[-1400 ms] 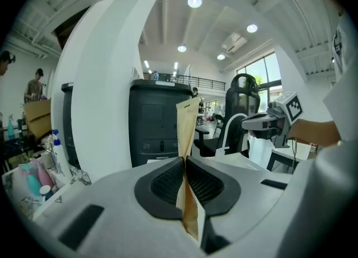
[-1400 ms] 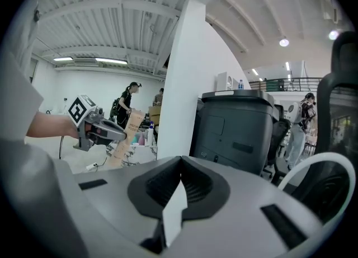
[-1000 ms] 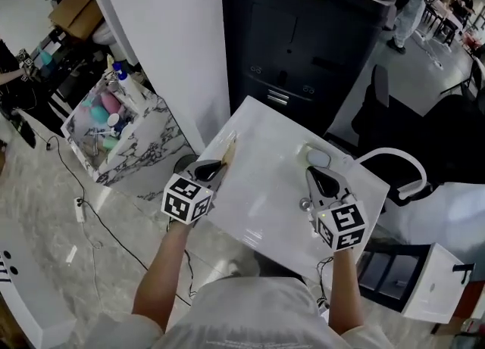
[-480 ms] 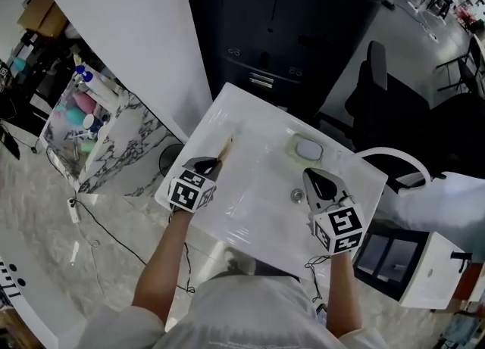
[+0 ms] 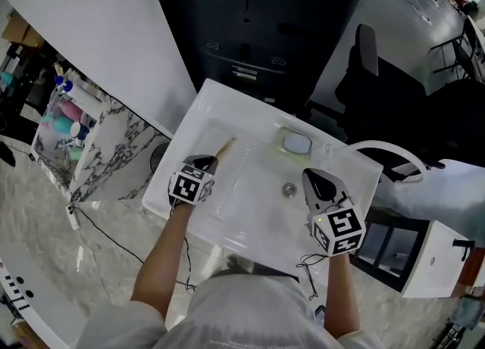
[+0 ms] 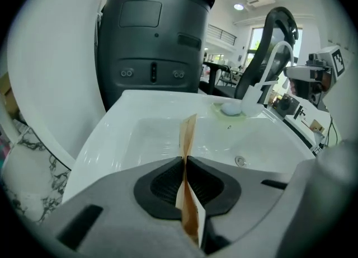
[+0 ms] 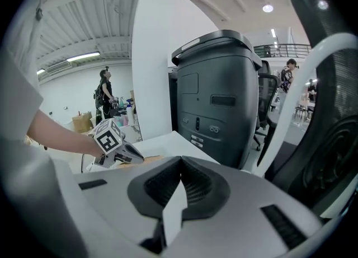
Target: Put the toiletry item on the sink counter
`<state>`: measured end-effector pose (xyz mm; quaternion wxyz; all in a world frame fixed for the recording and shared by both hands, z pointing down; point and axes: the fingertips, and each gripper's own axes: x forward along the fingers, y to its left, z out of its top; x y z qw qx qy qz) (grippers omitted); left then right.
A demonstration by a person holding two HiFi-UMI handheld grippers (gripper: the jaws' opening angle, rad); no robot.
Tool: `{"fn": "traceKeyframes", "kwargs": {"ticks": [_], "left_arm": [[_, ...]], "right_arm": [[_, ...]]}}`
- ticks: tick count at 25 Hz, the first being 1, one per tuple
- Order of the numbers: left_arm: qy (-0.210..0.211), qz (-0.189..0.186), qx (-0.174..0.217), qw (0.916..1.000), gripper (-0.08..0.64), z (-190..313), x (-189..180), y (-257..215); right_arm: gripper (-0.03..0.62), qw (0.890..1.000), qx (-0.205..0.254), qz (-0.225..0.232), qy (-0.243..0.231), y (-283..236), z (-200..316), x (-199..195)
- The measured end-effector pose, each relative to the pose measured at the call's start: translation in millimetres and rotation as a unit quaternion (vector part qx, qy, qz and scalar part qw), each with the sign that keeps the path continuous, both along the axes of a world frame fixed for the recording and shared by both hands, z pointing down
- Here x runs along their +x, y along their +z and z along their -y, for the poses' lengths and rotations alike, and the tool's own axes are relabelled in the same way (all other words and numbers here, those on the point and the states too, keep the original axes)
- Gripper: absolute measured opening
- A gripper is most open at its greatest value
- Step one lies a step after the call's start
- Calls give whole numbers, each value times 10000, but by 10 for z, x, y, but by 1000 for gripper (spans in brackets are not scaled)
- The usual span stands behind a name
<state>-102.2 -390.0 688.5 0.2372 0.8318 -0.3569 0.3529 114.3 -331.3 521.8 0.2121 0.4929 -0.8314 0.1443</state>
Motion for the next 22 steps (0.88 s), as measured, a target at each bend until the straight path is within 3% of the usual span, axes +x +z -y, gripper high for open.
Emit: {"fn": "traceKeyframes", "kwargs": {"ticks": [9, 15, 22], "left_arm": [[202, 284, -294, 9990, 28, -68, 185, 298], [311, 350, -254, 9986, 31, -85, 268, 359], [445, 129, -163, 9988, 127, -169, 359, 253]], "right_arm": [[-3, 9996, -149, -2, 247, 90, -110, 297], [-3, 9992, -214, 67, 320, 155, -133, 377], [-3, 9996, -133, 91, 244, 84, -119, 338]]}}
